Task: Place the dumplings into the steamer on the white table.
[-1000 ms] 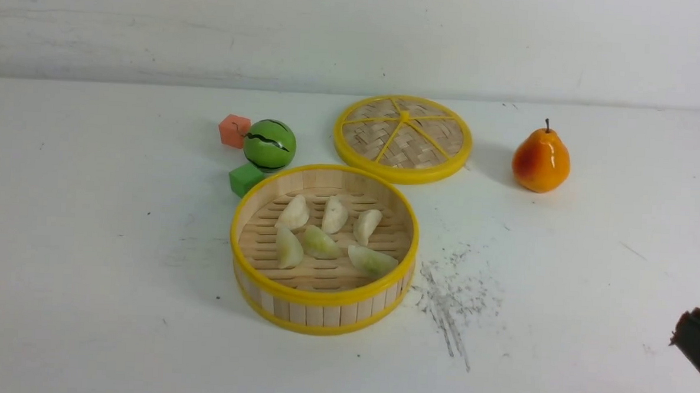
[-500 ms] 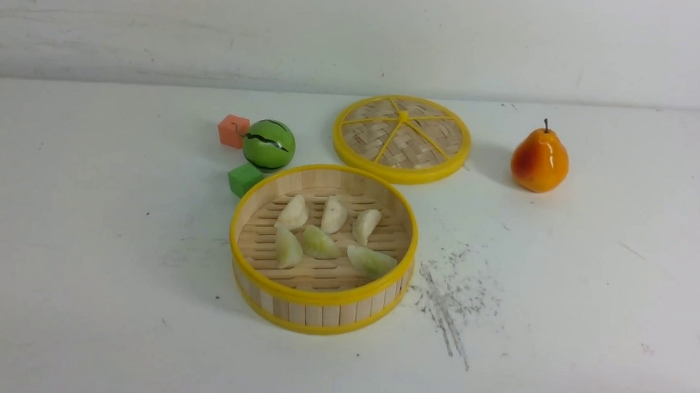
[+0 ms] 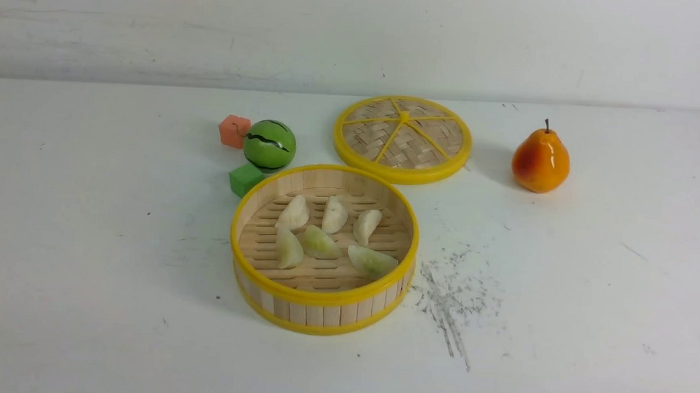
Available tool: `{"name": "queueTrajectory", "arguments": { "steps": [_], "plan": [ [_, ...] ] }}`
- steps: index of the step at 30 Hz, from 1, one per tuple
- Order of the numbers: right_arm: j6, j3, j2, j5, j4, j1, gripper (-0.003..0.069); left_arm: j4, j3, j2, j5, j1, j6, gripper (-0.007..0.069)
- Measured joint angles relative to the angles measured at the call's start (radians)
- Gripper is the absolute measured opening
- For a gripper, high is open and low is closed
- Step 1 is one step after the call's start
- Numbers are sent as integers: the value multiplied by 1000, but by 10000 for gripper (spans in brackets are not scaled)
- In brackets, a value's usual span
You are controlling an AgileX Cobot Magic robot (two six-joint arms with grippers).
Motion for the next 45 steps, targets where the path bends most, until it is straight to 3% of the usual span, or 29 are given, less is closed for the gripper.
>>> {"name": "queueTrajectory", "arguments": {
  "steps": [4, 7, 45],
  "plan": [
    [0, 0, 0, 164, 0, -25, 18, 0, 0, 0, 5, 0, 0, -7],
    [0, -5, 0, 187, 0, -25, 21, 0, 0, 0, 10, 0, 0, -5],
    [0, -9, 0, 202, 0, -25, 70, 0, 43, -22, 1, 8, 0, 22]
  ]
}}
